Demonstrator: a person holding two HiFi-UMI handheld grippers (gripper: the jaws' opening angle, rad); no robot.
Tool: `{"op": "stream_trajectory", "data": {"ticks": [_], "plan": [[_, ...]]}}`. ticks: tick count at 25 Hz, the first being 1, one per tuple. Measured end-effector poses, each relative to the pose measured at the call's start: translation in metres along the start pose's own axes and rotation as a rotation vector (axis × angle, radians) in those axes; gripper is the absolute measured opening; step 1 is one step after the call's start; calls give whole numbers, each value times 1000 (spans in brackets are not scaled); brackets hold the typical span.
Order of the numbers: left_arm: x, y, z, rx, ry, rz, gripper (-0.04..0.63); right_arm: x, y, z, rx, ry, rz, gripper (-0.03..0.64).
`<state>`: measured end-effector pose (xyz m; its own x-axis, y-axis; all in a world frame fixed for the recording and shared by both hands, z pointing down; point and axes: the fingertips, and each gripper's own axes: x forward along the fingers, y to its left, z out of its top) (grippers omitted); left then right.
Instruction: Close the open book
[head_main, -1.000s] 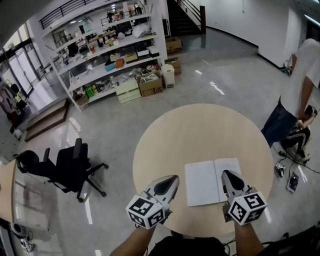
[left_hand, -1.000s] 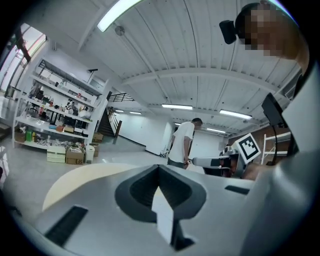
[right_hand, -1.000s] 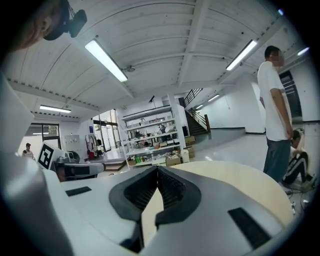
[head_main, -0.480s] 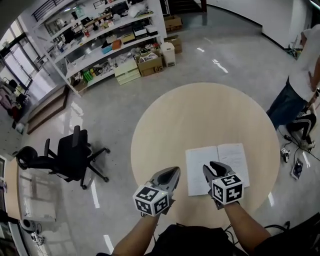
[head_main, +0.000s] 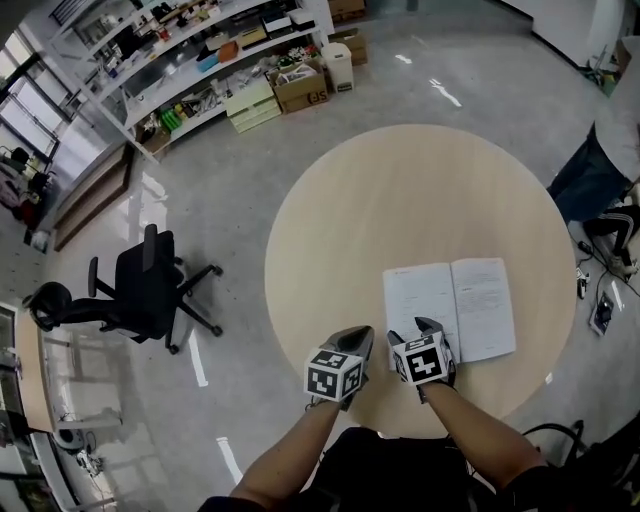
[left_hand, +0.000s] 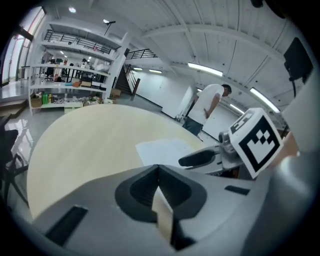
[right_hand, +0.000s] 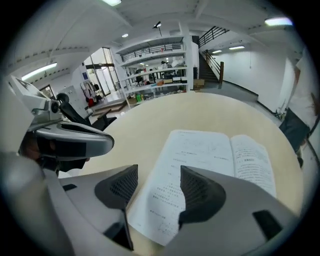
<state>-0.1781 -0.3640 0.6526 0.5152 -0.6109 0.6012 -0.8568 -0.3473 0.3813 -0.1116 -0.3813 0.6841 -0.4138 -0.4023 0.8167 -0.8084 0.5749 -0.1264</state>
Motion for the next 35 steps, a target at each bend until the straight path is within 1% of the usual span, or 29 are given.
{"op": "stream_trajectory", "data": {"ticks": [3, 5, 9, 16, 19, 23, 27, 35], "plan": [[8, 6, -19, -4, 52, 0, -11, 17, -1, -9, -23, 51, -43, 247], [10, 6, -28, -11, 75, -7, -11, 25, -1, -16, -19, 81, -57, 247], [12, 4, -32, -10, 91, -25, -11, 35, -6, -22, -27, 97, -95, 247], [10, 9, -38, -4, 102, -46, -11, 47, -1, -28, -51, 136, -158, 258], [10, 9, -38, -2, 105, -51, -11, 45, -3, -28, -35, 134, -165, 267], [11, 10, -39, 0, 106, -60, -11, 46, -4, -30, -29, 120, -157, 265], [13, 11, -39, 2, 104, -68, -11, 48, -5, -29, -25, 131, -159, 259], [16, 0, -41, 13, 106, -94, -11, 46, -13, -32, -30, 157, -166, 224]]}}
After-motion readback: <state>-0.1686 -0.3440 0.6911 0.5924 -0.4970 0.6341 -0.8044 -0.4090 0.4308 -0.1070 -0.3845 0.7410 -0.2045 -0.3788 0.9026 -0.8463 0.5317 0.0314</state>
